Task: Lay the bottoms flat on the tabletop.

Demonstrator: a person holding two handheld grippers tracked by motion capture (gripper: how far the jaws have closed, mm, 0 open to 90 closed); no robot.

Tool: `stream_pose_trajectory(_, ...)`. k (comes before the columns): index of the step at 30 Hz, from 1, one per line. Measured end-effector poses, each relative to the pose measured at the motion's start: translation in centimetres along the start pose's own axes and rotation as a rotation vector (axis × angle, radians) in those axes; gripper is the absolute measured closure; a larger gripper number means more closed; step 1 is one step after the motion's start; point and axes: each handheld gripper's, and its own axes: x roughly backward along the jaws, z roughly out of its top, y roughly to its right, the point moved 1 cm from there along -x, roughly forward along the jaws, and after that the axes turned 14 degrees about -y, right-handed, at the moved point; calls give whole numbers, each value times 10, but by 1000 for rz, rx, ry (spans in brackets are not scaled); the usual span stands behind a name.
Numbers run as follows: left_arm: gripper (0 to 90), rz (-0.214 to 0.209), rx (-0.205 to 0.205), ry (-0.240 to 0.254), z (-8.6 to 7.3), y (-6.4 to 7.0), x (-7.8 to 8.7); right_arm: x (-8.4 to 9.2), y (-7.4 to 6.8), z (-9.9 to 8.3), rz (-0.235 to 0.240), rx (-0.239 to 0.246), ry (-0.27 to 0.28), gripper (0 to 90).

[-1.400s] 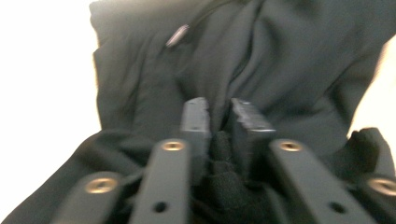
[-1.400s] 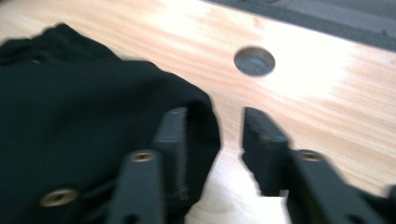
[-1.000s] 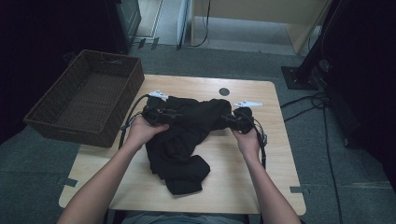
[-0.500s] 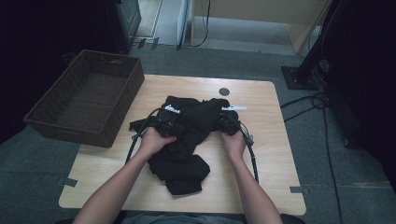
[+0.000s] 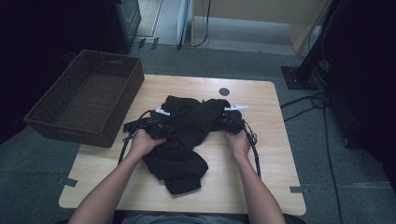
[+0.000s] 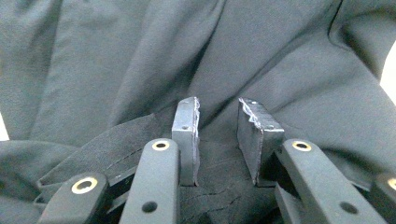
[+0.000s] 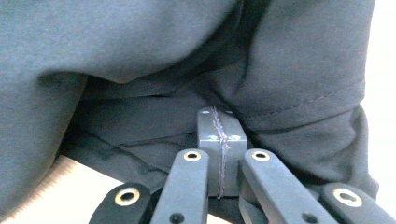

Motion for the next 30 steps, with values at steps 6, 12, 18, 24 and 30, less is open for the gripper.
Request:
stream_pose_trajectory(6,650,-47,66,13,-3,-12,6,3,9,0,-9,-12,-9,822)
stream_pose_trajectory(12,476,-57,48,69,9,0,15,10,-9,-1,49,46,35,624)
stream_pose_trajectory(18,366,-65,72,31,15,-1,-5,-4,-28,-8,50,60,58,371)
stream_pose_trajectory(24,587,35,1,25,15,5,-13,-11,-37,-11,-48,101,112,442)
stream_pose_trajectory(30,886,-8,-52,-4,16,6,-12,-10,-38,-13,-70,118,130,745)
